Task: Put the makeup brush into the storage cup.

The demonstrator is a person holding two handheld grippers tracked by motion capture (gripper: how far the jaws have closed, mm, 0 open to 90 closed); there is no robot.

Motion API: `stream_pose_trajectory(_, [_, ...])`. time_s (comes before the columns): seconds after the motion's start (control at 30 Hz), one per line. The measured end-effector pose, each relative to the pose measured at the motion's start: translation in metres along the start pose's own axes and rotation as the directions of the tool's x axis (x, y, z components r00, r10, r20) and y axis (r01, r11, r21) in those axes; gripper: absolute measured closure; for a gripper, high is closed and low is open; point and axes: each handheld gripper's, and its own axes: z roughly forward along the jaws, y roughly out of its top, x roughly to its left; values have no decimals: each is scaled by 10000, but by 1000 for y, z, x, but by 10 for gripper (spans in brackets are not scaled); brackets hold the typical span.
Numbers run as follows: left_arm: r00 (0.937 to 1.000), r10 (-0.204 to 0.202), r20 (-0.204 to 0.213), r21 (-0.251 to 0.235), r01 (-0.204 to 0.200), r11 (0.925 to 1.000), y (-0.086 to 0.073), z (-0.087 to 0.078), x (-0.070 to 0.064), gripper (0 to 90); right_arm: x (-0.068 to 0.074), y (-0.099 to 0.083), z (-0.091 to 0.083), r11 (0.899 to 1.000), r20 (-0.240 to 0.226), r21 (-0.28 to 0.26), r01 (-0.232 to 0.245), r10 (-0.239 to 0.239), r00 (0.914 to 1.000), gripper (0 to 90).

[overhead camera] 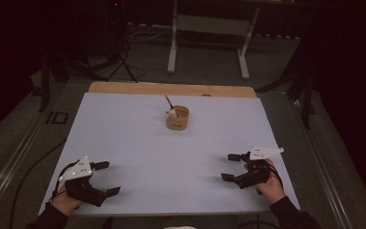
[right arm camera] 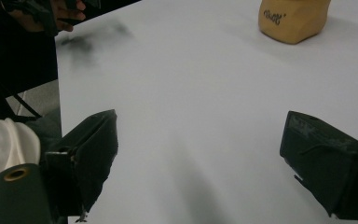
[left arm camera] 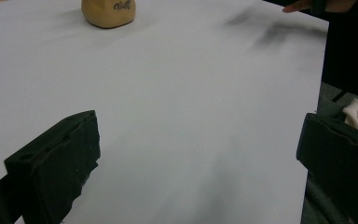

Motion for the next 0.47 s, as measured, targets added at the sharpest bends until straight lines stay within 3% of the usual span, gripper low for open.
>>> stream_pose_trajectory(0.47, [9988,-350,339,-264,359,9990,-3,3,1,4,-1,-2,2,9999,-234,61,-137,138,9996,112])
